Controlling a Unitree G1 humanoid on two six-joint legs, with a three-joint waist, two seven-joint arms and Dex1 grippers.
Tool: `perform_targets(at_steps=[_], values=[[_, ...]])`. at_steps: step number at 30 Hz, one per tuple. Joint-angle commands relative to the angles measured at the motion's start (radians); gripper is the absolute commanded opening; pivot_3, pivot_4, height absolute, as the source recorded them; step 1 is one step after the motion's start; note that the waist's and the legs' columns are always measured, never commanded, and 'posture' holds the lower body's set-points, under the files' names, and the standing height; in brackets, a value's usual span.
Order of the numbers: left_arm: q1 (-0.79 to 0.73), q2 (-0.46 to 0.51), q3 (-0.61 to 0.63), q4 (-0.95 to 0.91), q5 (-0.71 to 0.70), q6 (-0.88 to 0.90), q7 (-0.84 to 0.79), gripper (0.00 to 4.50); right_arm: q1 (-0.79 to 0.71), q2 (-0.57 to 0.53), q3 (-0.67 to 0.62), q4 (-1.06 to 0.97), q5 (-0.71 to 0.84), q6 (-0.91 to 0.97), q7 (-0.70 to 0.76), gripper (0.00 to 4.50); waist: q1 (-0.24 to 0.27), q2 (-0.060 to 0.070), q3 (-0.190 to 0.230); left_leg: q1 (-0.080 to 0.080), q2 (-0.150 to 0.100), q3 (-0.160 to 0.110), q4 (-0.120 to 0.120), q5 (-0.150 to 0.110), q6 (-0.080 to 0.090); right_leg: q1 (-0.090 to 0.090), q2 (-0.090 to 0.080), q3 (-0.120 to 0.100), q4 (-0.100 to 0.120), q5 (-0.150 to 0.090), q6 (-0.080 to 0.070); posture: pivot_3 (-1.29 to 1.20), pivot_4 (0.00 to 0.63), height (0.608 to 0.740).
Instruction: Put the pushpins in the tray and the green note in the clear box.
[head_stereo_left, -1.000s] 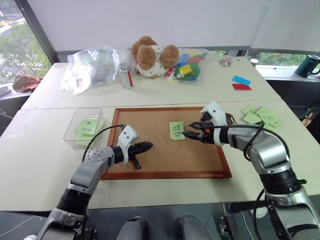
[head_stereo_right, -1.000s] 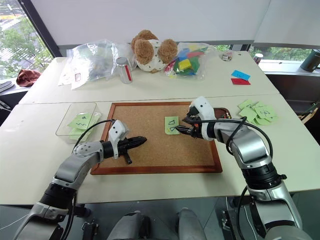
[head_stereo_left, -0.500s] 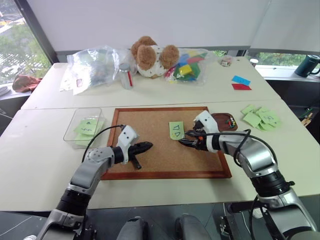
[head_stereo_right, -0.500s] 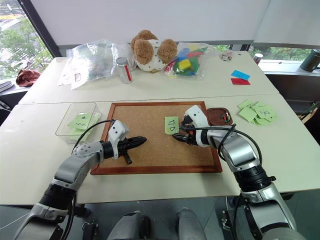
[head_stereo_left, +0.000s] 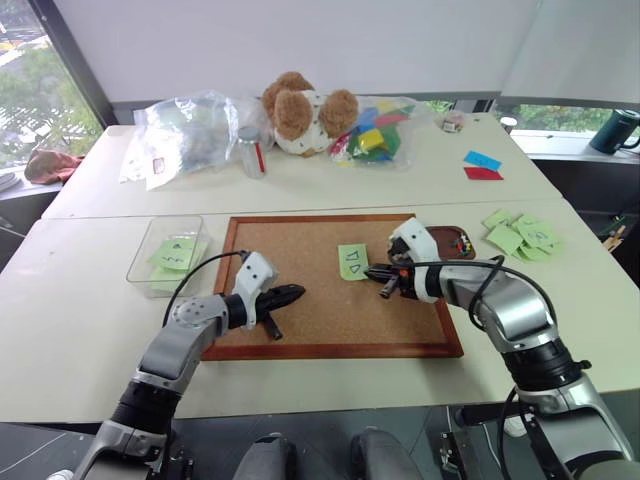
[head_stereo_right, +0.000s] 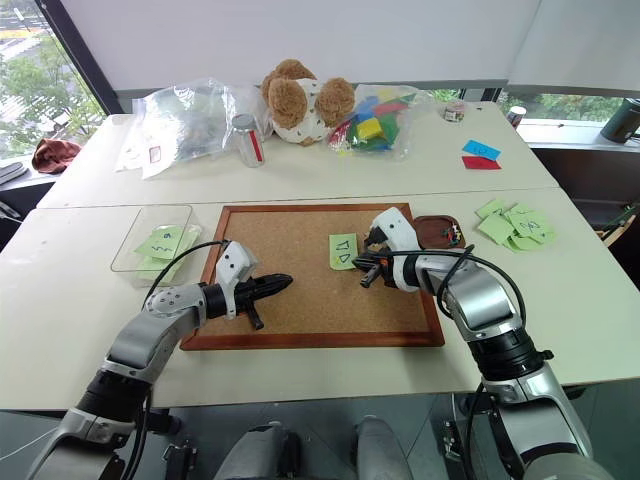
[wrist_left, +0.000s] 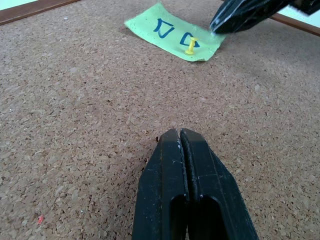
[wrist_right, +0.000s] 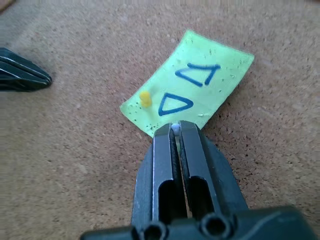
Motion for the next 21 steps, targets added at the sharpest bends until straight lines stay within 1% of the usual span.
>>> perform_targets(at_steps=[1,5,10,12,15,21], values=[[0.037,0.016,-0.026,0.047,0.036,0.042,-0.002,0.02,-0.047,-0.026,-0.076,-0.066,0.036,0.020,0.004,0.02,0.001,0.000,0.000,0.000,0.000,0.000,0.000,0.000,0.000,0.000,0.000,0.000,0.000,0.000,0.000,0.00,0.150,0.740],[0.037,0.016,-0.029,0.051,0.037,0.041,-0.004,0.02,-0.089,-0.071,-0.153,-0.022,0.038,0.018,-0.013,0.02,0.003,0.000,0.000,0.000,0.000,0.000,0.000,0.000,0.000,0.000,0.000,0.000,-0.001,0.000,0.000,0.00,0.150,0.740],[0.031,0.014,-0.030,0.060,0.040,0.035,-0.006,0.02,-0.121,-0.126,-0.212,0.165,-0.008,-0.054,-0.048,0.02,0.002,0.000,0.000,0.000,0.000,0.000,0.000,0.000,0.000,0.001,0.000,0.000,-0.001,0.000,0.000,0.00,0.150,0.740],[0.028,0.013,-0.030,0.064,0.041,0.033,-0.006,0.02,-0.130,-0.135,-0.220,0.232,-0.019,-0.082,-0.056,0.02,0.002,0.000,0.000,0.000,0.000,0.000,0.000,0.000,0.000,0.001,0.000,0.000,-0.001,0.000,0.000,0.00,0.150,0.740],[0.022,0.010,-0.033,0.069,0.043,0.028,-0.007,0.02,-0.148,-0.151,-0.221,0.399,-0.063,-0.152,-0.076,0.02,0.002,0.000,0.000,0.000,0.000,0.000,0.000,0.000,0.000,0.001,0.000,0.000,-0.001,0.000,0.000,0.00,0.150,0.740],[0.024,0.009,-0.032,0.070,0.042,0.027,-0.007,0.02,-0.180,-0.126,-0.206,0.608,-0.100,-0.259,-0.073,0.02,0.002,0.000,0.000,0.000,0.000,0.000,0.000,0.000,0.000,0.001,0.000,0.000,-0.001,0.000,0.000,0.00,0.150,0.740]])
